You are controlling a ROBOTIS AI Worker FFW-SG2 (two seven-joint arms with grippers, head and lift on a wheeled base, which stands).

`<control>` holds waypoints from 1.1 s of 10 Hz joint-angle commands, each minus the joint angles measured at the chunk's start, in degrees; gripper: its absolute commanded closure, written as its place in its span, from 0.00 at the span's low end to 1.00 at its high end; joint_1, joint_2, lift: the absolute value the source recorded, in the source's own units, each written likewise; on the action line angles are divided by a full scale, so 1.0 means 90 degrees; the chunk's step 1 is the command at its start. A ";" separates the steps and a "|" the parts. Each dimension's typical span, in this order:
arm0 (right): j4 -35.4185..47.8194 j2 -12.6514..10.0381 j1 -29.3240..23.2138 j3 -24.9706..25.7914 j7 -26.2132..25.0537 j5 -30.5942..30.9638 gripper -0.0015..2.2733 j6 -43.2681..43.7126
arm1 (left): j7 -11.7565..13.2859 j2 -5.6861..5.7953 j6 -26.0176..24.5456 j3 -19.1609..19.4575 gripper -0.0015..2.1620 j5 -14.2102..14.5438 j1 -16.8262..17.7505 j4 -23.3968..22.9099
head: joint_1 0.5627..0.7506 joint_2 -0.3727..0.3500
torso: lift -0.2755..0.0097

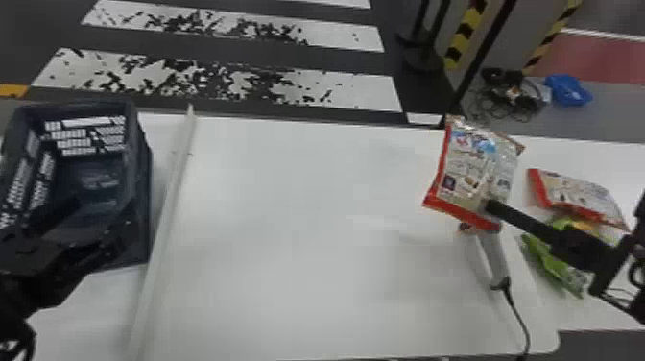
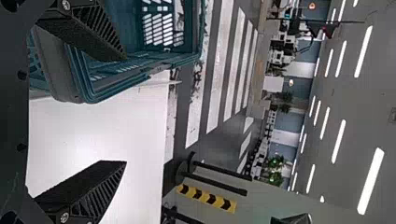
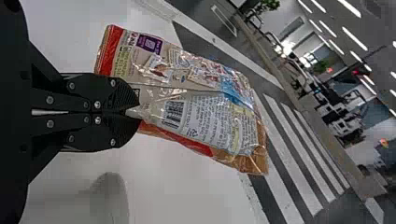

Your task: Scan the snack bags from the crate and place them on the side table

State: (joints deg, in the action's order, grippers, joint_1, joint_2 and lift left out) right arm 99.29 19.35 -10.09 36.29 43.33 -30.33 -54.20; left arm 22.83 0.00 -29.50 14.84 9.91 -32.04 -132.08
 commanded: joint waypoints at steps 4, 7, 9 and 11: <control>-0.1989 0.0438 0.0780 0.0910 -0.1280 -0.0624 0.99 0.1886 | -0.0008 -0.0017 0.0000 -0.0164 0.04 -0.0046 0.0006 -0.0120 | 0.70 0.03 | 0.63; -0.3209 0.0858 0.1229 0.0900 -0.2422 -0.0517 0.99 0.2511 | -0.0008 -0.0017 0.0000 -0.0223 0.04 -0.0046 0.0054 -0.0081 | 0.70 0.03 | 0.63; -0.3698 0.0956 0.1356 0.0666 -0.3233 -0.0370 0.86 0.2570 | -0.0008 -0.0017 0.0000 -0.0262 0.04 -0.0046 0.0084 -0.0051 | 0.70 0.03 | 0.63; -0.3942 0.0985 0.1375 0.0470 -0.3418 -0.0204 0.33 0.2765 | -0.0008 -0.0017 0.0000 -0.0281 0.04 -0.0046 0.0094 -0.0042 | 0.70 0.03 | 0.63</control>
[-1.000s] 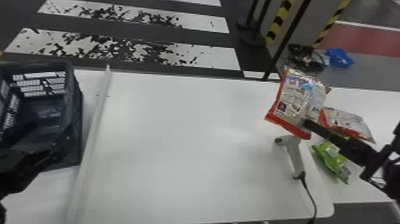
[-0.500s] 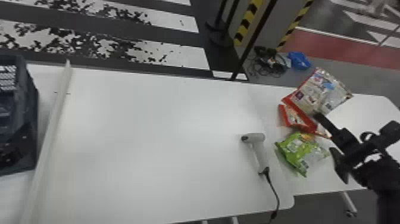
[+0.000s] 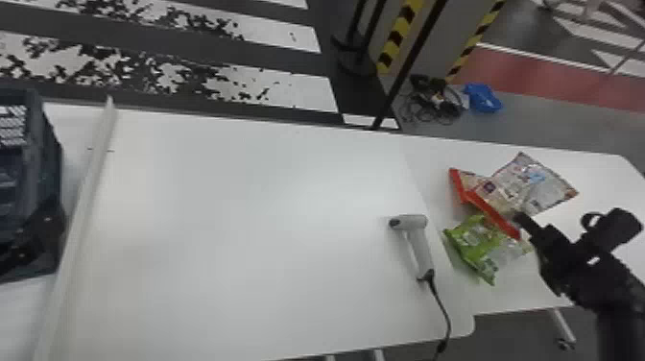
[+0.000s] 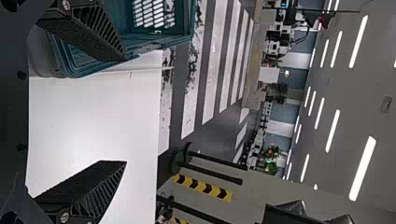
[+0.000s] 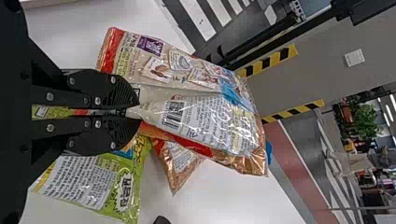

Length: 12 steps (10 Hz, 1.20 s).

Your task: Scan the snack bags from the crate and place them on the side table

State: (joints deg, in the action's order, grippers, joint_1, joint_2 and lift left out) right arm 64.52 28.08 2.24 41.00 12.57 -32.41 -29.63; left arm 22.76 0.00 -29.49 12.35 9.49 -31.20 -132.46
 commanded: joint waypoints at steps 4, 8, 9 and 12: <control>0.0253 -0.0112 -0.0220 -0.0024 -0.0069 -0.0080 0.03 0.0445 | 0.0000 -0.0017 0.0000 -0.0034 0.04 -0.0010 -0.0009 -0.0018 | 0.70 0.03 | 0.63; 0.3690 -0.1528 -0.1929 -0.0386 -0.0245 0.0115 0.03 0.1363 | -0.0176 -0.0017 0.0020 -0.0367 0.04 -0.0283 0.0000 -0.0038 | 0.70 0.03 | 0.63; 0.4393 -0.1821 -0.2329 -0.0796 -0.0245 0.0369 0.03 0.1695 | -0.0263 -0.0017 0.0195 -0.0562 0.04 -0.0576 -0.0009 -0.0047 | 0.70 0.03 | 0.63; 0.5585 -0.2417 -0.3228 -0.2192 -0.0264 0.1297 0.03 0.2730 | -0.0420 -0.0017 0.1563 -0.0982 0.04 -0.1006 -0.0049 0.0373 | 0.70 0.03 | 0.63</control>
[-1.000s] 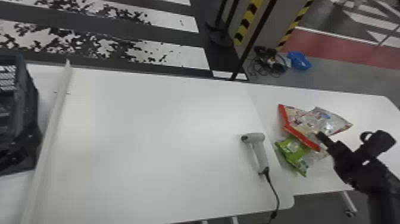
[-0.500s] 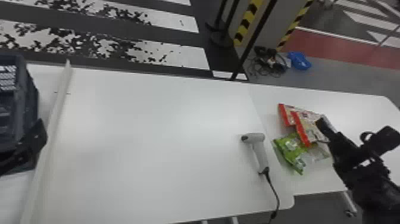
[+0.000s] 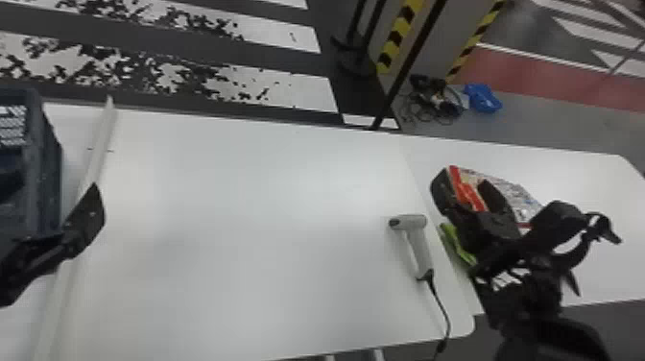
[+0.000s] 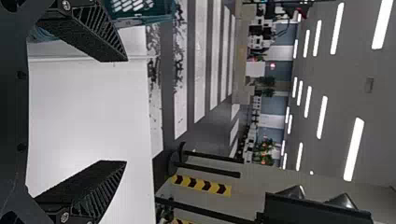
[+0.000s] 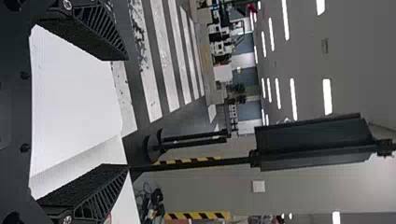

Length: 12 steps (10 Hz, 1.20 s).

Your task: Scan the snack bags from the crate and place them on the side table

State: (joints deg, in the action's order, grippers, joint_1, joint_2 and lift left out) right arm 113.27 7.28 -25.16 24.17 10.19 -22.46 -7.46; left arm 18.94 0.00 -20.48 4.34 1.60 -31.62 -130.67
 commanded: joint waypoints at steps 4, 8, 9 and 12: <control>0.0061 -0.0467 -0.0778 -0.1884 -0.0204 0.1206 0.02 0.1497 | -0.0112 -0.0017 0.1811 -0.0394 0.04 -0.0188 -0.0120 0.0827 | 0.70 0.24 | 0.63; 0.0061 -0.0814 -0.1237 -0.2421 -0.0351 0.1811 0.02 0.2259 | -0.0463 -0.0017 0.2065 -0.0551 0.04 -0.0042 -0.0218 0.1081 | 0.70 0.36 | 0.63; 0.0061 -0.0814 -0.1257 -0.2460 -0.0400 0.1880 0.02 0.2318 | -0.0483 -0.0017 0.2084 -0.0551 0.04 -0.0022 -0.0227 0.1081 | 0.70 0.38 | 0.63; 0.0002 -0.0814 -0.1296 -0.2460 -0.0400 0.1890 0.02 0.2415 | -0.0551 -0.0017 0.2084 -0.0590 0.04 -0.0022 -0.0257 0.1081 | 0.70 0.39 | 0.63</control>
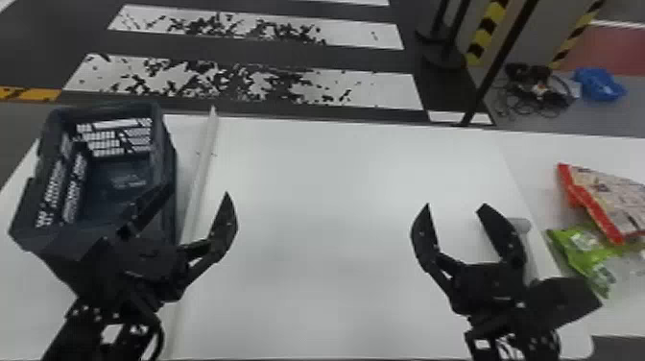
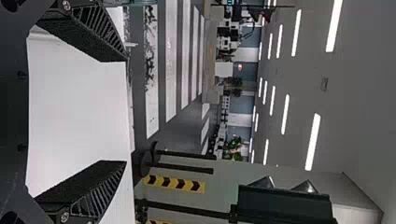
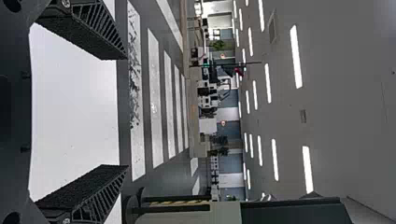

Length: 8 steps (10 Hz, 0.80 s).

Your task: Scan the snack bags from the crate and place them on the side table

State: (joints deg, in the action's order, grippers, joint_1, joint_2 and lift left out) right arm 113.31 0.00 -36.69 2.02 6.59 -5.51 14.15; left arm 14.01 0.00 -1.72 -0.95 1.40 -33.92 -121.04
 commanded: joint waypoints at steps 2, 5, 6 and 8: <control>-0.0002 -0.0006 -0.0094 0.0000 0.0000 0.0026 0.02 0.0170 | -0.0062 -0.0017 0.0020 -0.0011 0.04 0.0000 0.0000 0.0031 | 0.70 0.39 | 0.63; -0.0070 -0.0006 -0.0103 0.0010 0.0000 0.0026 0.02 0.0229 | -0.0072 -0.0017 0.0000 -0.0021 0.04 -0.0010 -0.0010 0.0031 | 0.70 0.39 | 0.63; -0.0070 -0.0006 -0.0103 0.0010 0.0000 0.0026 0.02 0.0248 | -0.0062 -0.0017 0.0020 -0.0021 0.04 -0.0010 -0.0010 0.0031 | 0.70 0.39 | 0.63; -0.0080 -0.0006 -0.0103 0.0010 0.0000 0.0026 0.02 0.0248 | -0.0072 -0.0017 0.0000 -0.0041 0.04 -0.0010 -0.0010 0.0090 | 0.70 0.39 | 0.63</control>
State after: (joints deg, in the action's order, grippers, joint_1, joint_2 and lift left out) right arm 112.62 0.00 -37.62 2.07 6.60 -5.27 16.38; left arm 13.36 0.00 -1.66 -1.26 1.32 -34.01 -120.47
